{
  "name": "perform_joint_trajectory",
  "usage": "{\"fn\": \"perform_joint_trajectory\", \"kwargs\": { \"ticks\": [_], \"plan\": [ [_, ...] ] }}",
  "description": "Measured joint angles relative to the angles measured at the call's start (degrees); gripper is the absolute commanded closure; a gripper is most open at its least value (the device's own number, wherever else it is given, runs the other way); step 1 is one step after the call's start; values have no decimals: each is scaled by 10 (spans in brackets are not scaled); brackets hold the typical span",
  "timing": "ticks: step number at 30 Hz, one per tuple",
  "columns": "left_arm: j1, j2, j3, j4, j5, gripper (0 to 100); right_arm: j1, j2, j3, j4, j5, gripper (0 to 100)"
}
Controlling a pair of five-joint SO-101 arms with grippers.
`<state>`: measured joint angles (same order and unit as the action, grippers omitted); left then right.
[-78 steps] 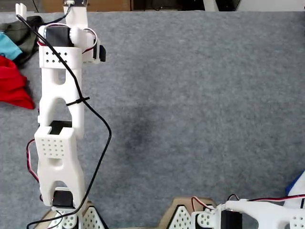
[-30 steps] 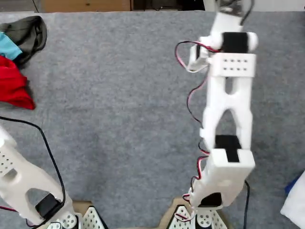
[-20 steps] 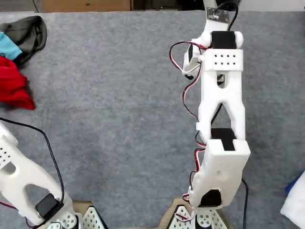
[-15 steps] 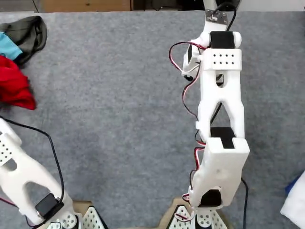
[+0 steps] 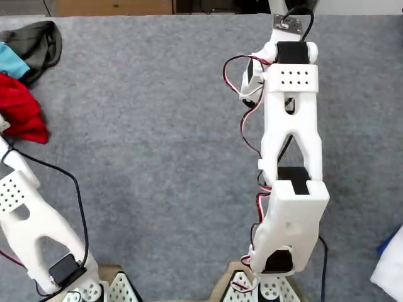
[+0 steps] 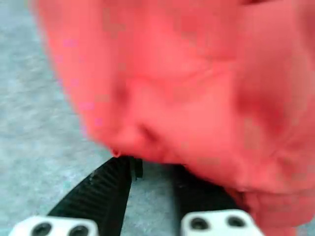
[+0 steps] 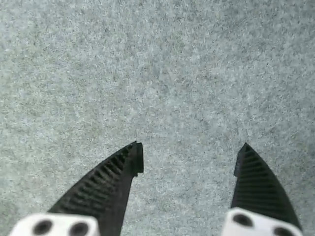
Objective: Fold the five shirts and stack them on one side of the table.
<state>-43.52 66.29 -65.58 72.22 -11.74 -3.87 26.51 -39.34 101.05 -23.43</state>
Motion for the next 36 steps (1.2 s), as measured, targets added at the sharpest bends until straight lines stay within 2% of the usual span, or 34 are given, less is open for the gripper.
{"fn": "perform_joint_trajectory", "kwargs": {
  "ticks": [6, 11, 18, 22, 27, 36],
  "plan": [
    [10, 0, -8, 33, -2, 981, 0, 0, 0, 0, 0, 691],
    [32, 4, -86, 137, -1, 981, 0, 0, 0, 0, 0, 691],
    [81, 4, -257, 267, -1, 981, 0, 0, 0, 0, 0, 692],
    [102, -16, -262, 279, 2, 981, 0, 0, 0, 0, 0, 692],
    [132, -76, -263, 280, 45, 981, 0, 0, 0, 0, 0, 692],
    [288, -171, -263, 280, 120, 981, 0, 0, 0, 0, 0, 692]
  ]
}}
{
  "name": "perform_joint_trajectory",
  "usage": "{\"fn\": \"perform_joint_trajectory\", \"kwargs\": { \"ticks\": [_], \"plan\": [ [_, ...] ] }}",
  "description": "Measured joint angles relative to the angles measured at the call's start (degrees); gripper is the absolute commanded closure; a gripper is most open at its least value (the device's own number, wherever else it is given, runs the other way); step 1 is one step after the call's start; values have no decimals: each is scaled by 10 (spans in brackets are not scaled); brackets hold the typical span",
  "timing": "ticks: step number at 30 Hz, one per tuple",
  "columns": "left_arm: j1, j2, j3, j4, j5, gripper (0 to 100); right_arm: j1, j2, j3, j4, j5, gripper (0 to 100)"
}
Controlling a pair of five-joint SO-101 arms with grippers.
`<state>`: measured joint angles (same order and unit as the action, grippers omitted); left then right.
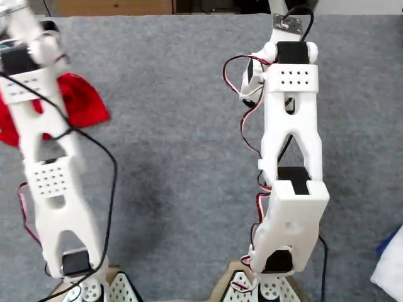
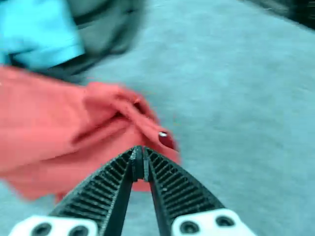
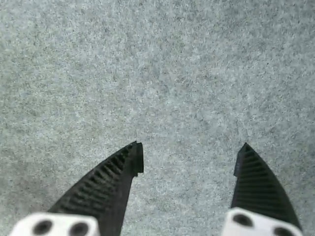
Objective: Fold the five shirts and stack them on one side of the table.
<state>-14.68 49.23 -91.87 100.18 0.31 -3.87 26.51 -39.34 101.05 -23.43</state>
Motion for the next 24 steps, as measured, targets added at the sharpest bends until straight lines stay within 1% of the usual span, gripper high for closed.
{"fn": "perform_joint_trajectory", "kwargs": {
  "ticks": [4, 9, 12, 15, 16, 20, 24],
  "plan": [
    [85, -28, 0, 0, 7, 981, 8, -8, 0, 0, 0, 692],
    [183, -59, 18, 0, 7, 981, 47, -54, 0, 0, 0, 692],
    [193, -84, 70, 0, 7, 979, 67, -71, 11, 0, 0, 689],
    [157, -91, 133, 0, 2, 977, 84, -84, 43, 0, 0, 688],
    [139, -91, 154, 0, -9, 961, 85, -85, 58, 0, 0, 688],
    [36, -90, 233, 0, -65, 867, 87, -90, 120, 0, 0, 688],
    [-67, -91, 248, 0, -78, 853, 87, -91, 154, 0, 0, 688]
  ]
}}
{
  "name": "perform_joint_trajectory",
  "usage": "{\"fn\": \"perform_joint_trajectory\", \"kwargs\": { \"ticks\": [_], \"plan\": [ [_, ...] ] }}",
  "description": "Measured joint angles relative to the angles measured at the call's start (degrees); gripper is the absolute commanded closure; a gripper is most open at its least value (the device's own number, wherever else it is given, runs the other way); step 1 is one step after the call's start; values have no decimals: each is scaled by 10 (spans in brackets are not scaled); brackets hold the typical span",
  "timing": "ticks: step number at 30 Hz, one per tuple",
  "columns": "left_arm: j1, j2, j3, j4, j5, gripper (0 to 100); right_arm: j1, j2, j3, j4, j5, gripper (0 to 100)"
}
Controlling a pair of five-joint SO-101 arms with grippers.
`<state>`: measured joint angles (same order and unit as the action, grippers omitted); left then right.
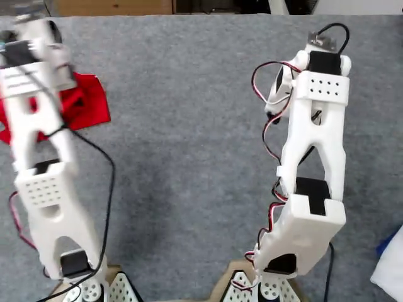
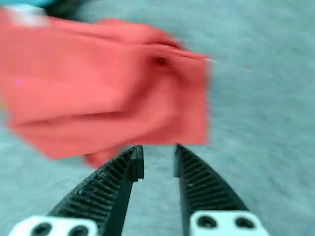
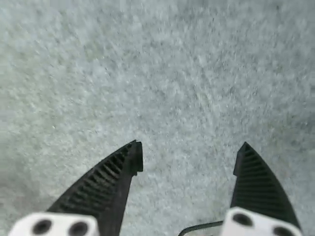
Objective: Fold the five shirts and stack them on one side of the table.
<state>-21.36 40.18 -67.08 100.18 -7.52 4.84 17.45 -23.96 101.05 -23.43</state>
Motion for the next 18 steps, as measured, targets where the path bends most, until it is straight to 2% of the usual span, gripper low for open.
{"fn": "perform_joint_trajectory", "kwargs": {
  "ticks": [6, 9, 13, 18],
  "plan": [
    [-96, -2, 3, 0, -11, 853, -21, 0, 21, 0, 0, 688],
    [-131, -2, 11, -1, -55, 852, -31, 0, 21, 0, 0, 688],
    [-157, 32, 17, -47, -84, 803, -52, 0, 21, 0, 0, 688],
    [-167, 104, 18, -72, -84, 802, -77, 0, 21, 0, 0, 688]
  ]
}}
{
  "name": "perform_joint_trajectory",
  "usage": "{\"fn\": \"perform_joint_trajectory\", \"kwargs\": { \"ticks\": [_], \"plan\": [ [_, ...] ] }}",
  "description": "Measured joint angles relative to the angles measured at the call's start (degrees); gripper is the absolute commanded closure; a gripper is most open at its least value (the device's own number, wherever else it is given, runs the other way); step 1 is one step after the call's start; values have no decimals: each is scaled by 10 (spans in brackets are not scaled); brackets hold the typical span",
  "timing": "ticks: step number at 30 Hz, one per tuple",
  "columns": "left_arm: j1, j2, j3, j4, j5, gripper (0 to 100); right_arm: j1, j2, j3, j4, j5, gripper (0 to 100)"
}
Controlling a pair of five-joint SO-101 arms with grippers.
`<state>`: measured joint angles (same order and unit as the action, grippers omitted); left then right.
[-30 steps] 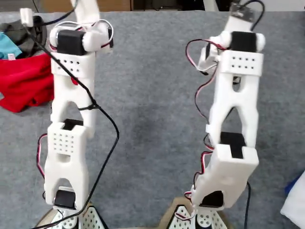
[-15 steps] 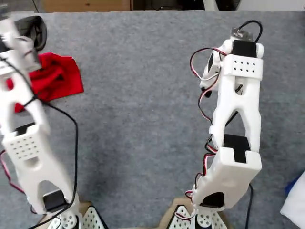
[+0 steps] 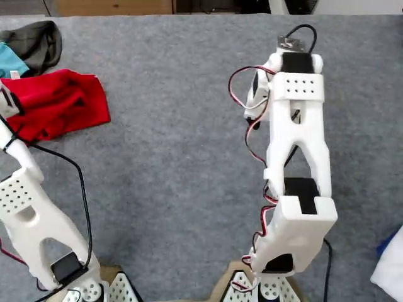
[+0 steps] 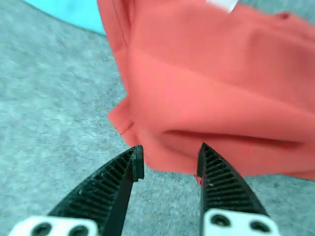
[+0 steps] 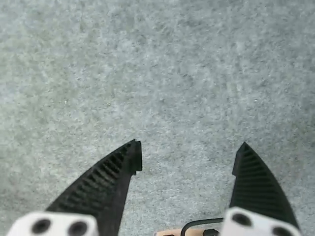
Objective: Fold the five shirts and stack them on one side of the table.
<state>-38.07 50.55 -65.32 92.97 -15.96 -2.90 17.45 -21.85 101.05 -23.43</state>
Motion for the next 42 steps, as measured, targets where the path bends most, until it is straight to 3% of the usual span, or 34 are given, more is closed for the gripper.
{"fn": "perform_joint_trajectory", "kwargs": {
  "ticks": [4, 9, 16, 24, 30, 42],
  "plan": [
    [0, 50, 1, -31, 0, 811, -14, 0, 0, 0, 0, 689],
    [-2, 106, 2, -50, 0, 991, -22, 0, 0, 0, 0, 690],
    [8, 122, 0, -52, 2, 982, -20, 0, 0, 0, 0, 691],
    [41, 120, -105, 60, 22, 982, -20, 0, 0, 0, 0, 691],
    [83, 72, -121, 72, 22, 982, -20, 0, 0, 0, 0, 691],
    [182, -194, 165, 72, 23, 982, -20, 0, 0, 0, 0, 691]
  ]
}}
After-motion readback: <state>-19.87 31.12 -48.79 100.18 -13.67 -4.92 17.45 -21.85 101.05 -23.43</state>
